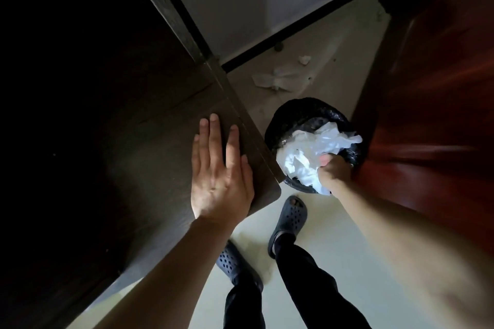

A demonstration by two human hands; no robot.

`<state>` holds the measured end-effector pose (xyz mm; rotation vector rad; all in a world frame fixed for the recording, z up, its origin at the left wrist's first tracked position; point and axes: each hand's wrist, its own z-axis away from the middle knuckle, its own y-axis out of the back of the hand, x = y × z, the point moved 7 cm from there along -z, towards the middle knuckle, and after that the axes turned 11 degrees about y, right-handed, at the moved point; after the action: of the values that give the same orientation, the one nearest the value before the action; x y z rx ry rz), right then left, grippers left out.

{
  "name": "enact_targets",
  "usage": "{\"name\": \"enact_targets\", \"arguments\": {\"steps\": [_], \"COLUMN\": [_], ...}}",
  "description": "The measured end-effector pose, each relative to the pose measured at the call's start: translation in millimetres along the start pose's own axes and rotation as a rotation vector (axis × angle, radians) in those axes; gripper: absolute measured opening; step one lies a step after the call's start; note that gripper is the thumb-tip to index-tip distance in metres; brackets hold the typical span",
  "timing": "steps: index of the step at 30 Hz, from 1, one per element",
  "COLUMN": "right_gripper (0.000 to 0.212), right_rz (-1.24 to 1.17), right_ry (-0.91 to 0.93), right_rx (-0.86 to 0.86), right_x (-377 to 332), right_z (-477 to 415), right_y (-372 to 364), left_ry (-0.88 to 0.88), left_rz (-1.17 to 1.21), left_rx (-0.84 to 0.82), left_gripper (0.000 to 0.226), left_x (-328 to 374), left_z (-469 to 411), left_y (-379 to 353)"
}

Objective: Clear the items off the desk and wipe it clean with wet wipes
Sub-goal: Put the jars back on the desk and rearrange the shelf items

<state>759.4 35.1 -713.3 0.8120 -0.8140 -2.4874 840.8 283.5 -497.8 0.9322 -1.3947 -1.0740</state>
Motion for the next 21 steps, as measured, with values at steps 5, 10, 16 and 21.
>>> {"name": "enact_targets", "arguments": {"steps": [5, 10, 16, 21], "right_gripper": [0.031, 0.029, 0.03, 0.029], "right_rz": [0.016, 0.015, 0.0, -0.013], "right_ry": [0.006, 0.083, 0.244, 0.314], "right_rx": [-0.034, -0.003, 0.117, 0.171], "right_x": [0, -24, -93, -148], "right_z": [29, 79, 153, 222], "right_y": [-4, 15, 69, 91], "left_ry": [0.002, 0.005, 0.145, 0.206], "left_rz": [-0.017, -0.039, 0.041, 0.089], "left_rx": [-0.017, -0.149, -0.437, -0.394], "left_gripper": [0.045, 0.045, 0.029, 0.027], "left_x": [0, -1, -19, -48], "left_z": [0, 4, 33, 60], "left_y": [-1, 12, 93, 172]}}
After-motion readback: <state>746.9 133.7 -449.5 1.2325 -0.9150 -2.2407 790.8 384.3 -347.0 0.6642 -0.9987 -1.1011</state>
